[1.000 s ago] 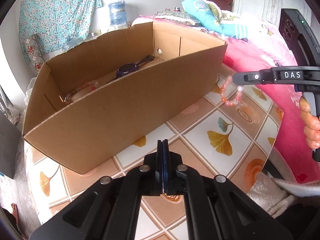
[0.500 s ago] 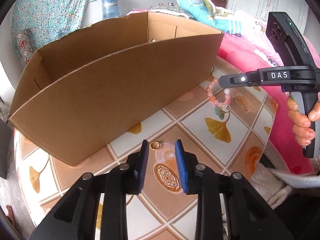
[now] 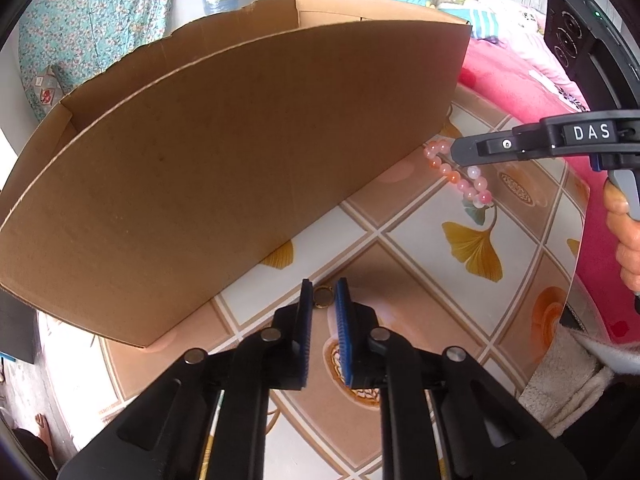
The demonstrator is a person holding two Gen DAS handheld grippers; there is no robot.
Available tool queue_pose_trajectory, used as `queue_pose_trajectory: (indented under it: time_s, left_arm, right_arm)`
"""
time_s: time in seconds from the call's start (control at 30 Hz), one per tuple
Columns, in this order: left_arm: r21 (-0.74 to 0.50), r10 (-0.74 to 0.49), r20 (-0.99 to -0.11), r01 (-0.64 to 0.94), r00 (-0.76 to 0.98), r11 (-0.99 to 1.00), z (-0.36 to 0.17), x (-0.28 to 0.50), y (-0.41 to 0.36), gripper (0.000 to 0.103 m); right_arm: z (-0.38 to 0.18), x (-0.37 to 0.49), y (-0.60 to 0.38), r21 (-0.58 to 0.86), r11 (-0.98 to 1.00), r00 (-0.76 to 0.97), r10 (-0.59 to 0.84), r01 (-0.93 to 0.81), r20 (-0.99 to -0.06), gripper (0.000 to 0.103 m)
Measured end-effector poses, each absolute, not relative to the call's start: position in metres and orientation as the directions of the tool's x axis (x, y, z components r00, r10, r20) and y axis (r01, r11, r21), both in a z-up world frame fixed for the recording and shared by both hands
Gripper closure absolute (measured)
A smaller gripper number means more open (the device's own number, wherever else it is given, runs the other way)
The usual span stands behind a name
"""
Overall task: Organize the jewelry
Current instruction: 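Lift the gold ring and pink bracelet over the box rim with both grippers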
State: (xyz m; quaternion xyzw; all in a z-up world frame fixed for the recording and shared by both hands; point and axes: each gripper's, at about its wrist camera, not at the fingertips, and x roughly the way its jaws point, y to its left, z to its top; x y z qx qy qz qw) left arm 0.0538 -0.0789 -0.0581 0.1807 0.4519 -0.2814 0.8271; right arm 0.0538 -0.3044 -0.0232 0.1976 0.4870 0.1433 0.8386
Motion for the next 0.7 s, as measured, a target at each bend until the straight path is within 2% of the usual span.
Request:
queue_pose_trajectory:
  time_s: [0.7]
  left_arm:
    - [0.028, -0.33, -0.837, 0.637, 0.437, 0.771, -0.044, 0.049, -0.073, 0.093]
  right_arm:
    - [-0.016, 0.049, -0.312, 0.5, 0.864, 0.503, 0.455, -0.051, -0.735, 0.096]
